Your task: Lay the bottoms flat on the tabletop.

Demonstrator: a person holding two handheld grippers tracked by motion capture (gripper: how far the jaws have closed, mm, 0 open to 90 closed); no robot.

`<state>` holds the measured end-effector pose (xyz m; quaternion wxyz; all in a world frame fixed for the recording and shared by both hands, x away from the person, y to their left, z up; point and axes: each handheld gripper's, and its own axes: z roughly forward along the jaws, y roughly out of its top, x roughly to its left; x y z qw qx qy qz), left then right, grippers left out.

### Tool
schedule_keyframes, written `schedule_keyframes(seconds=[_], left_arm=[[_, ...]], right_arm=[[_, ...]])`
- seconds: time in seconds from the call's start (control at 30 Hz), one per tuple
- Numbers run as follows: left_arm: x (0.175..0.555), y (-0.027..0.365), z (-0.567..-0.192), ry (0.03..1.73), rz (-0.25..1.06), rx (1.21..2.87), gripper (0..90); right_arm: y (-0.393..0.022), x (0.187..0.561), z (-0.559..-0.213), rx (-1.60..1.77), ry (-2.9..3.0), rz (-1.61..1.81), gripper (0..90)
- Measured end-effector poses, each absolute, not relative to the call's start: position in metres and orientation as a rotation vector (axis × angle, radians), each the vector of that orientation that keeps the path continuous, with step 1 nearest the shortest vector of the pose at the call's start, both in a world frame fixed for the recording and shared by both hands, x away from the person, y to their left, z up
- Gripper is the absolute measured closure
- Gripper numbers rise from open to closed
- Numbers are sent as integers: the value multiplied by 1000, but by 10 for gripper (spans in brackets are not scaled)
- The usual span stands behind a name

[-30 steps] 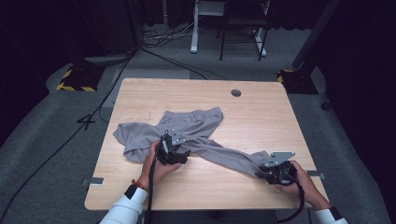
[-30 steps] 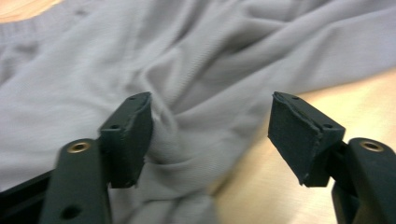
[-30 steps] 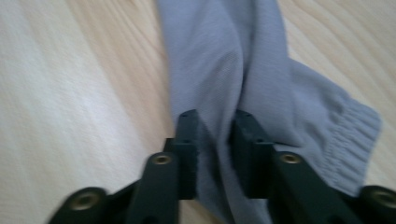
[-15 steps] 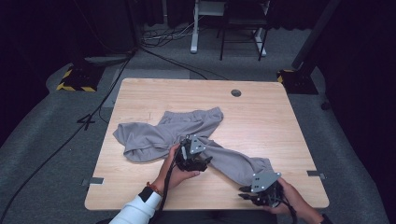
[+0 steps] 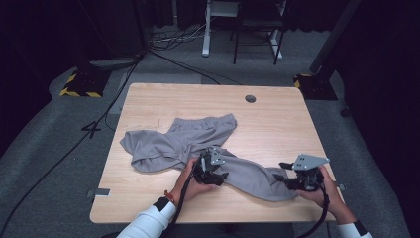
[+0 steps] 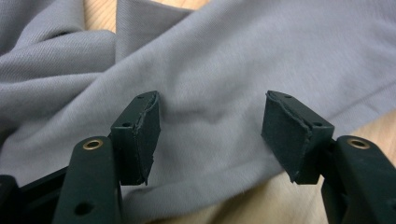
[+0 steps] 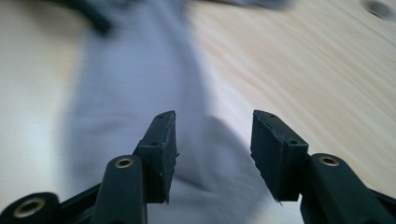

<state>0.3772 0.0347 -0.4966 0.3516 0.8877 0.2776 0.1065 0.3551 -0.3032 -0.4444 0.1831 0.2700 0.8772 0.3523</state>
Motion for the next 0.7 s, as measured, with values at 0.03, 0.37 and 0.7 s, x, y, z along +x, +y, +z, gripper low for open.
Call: schedule_keyframes(seconds=[0.03, 0.37, 0.7], left_arm=[[376, 37, -497, 710, 269, 2297, 375], [366, 49, -499, 686, 264, 2289, 362], [359, 55, -498, 713, 273, 2285, 359]], right_arm=[[-309, 363, -449, 796, 2468, 970, 499], [-309, 388, -481, 860, 2580, 863, 594], [-337, 376, -471, 1109, 2549, 591, 749]])
